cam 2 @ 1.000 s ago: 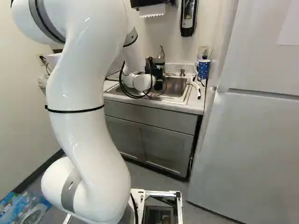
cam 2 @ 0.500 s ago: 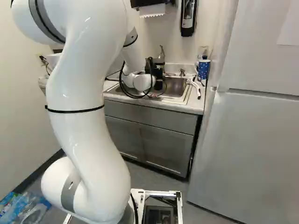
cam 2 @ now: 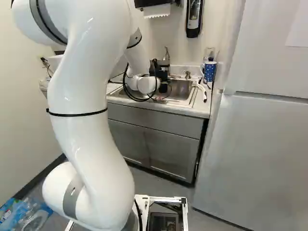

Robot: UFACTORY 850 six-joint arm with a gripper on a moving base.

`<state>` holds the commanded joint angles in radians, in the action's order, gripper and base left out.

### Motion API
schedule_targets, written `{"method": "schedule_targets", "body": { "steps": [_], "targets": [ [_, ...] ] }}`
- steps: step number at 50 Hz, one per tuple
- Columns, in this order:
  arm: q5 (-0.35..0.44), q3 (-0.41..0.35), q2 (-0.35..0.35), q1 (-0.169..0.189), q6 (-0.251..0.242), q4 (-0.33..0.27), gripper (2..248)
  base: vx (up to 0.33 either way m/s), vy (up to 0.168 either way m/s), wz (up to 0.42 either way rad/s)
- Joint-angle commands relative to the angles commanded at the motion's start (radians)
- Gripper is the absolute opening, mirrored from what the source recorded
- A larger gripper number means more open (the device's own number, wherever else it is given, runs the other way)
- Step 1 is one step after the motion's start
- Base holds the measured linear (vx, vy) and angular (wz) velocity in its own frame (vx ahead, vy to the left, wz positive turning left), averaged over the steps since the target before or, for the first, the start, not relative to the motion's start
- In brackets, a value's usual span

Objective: Rinse the cup and place it in the tray

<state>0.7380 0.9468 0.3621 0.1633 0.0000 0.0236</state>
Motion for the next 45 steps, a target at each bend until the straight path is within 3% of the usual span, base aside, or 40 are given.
{"method": "schedule_targets", "body": {
  "steps": [45],
  "targets": [
    [0.000, 0.000, 0.000, 0.000, 0.000, 0.000, 125, 0.000, 0.000, 0.000]
  ]
}}
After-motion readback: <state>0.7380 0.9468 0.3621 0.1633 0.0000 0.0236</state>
